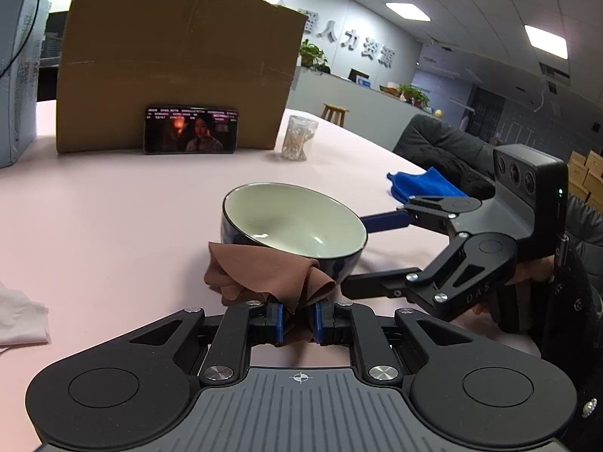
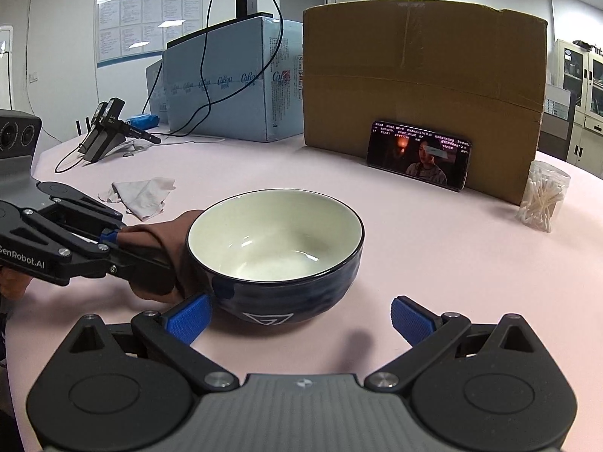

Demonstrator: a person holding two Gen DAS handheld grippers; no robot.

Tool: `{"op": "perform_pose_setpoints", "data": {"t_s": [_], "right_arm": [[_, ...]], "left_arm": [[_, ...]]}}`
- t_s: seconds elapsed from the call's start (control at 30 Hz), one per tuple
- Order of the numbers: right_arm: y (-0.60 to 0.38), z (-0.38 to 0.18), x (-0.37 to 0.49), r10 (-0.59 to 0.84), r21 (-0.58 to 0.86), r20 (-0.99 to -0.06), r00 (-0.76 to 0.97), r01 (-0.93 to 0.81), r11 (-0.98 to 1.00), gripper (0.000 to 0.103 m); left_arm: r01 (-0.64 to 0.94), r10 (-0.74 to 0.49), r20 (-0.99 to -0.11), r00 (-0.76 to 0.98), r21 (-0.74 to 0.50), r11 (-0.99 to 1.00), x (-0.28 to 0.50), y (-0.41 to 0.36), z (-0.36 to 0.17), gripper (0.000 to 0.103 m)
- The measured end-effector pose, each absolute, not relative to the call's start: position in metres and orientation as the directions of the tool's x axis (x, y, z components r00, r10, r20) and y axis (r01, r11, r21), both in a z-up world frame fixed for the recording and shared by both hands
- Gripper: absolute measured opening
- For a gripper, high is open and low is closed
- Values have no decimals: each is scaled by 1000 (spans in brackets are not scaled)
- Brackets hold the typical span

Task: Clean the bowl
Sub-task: 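Rub the cloth on the bowl's outer wall with the left tool while the right tool holds the rim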

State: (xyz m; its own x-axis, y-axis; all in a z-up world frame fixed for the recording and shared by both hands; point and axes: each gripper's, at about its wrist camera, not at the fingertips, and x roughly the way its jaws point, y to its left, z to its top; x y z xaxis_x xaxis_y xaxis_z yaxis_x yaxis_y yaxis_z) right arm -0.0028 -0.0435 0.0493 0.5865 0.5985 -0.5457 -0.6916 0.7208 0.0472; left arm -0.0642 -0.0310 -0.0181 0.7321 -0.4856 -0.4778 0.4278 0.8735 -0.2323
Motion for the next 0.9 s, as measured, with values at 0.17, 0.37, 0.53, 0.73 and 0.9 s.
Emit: {"op": "perform_pose_setpoints", "data": {"t_s": [0.17,0.37,0.53,0.73,0.9], "right_arm": [[-44,49,-3,598,47,-548,585,-693,720,103],[-44,48,-3,597,45,-552,583,-693,719,103],[-43,48,-3,597,43,-554,580,-696,717,103],[-43,47,-4,598,42,-557,576,-699,713,103],[-43,47,-5,598,39,-560,574,-703,710,103]], "left_arm": [[421,-483,-477,734,-239,875,-58,-26,-19,14],[472,-519,-511,685,-230,851,-57,-45,-25,14],[489,-528,-525,667,-226,842,-59,-55,-26,14],[441,-469,-525,711,-187,878,-56,-44,-20,14],[429,-450,-523,724,-170,887,-53,-42,-17,14]]}}
